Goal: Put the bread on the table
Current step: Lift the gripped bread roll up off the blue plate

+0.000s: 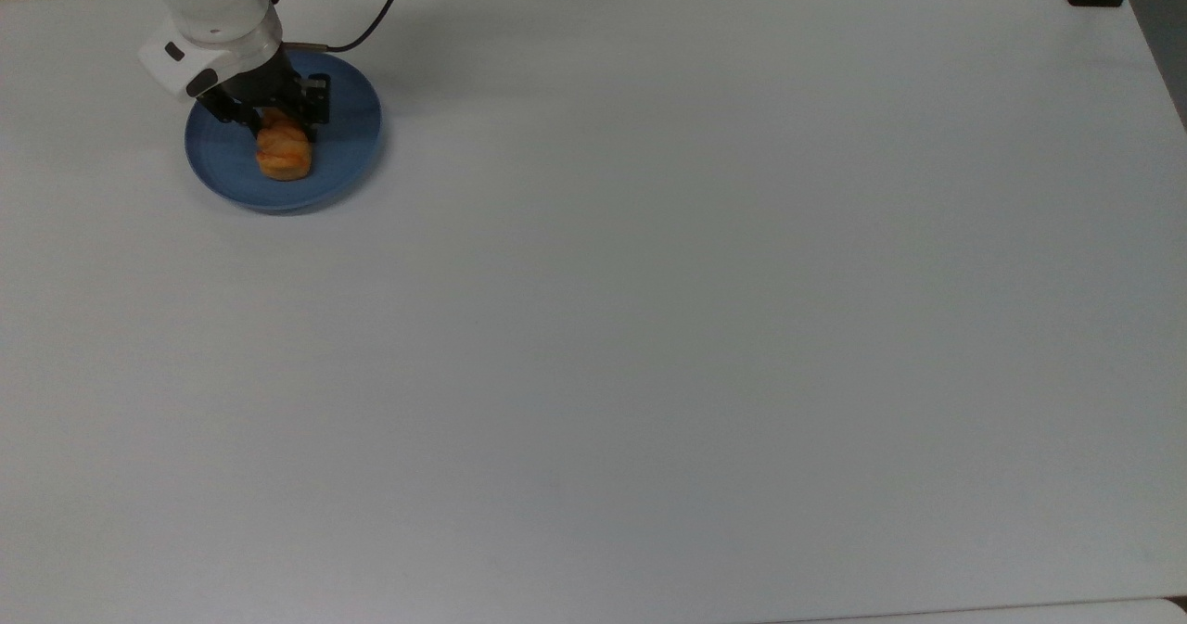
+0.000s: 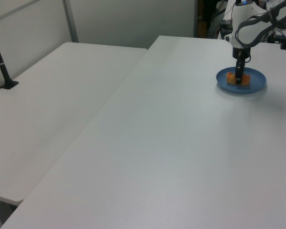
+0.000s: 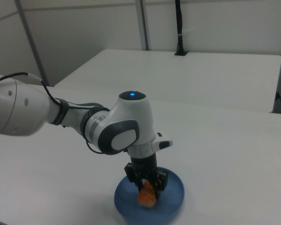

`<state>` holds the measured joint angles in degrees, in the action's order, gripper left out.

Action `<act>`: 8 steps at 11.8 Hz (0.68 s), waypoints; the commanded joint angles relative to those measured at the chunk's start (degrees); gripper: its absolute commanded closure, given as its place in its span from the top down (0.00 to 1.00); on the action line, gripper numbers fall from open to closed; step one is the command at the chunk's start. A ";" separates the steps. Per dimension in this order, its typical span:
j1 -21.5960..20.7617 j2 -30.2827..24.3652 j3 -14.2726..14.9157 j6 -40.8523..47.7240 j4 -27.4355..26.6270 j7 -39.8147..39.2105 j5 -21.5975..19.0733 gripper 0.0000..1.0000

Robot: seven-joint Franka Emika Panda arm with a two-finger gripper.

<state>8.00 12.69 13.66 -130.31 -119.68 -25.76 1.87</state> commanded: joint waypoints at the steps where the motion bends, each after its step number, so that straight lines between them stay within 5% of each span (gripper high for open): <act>1: -0.35 -1.61 0.23 0.04 -0.65 -0.70 0.42 0.38; 8: -0.35 -7.94 0.05 16.20 7.42 -0.53 2.61 0.37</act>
<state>8.02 7.22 13.67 -120.48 -115.76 -25.78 3.21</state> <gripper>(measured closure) 0.634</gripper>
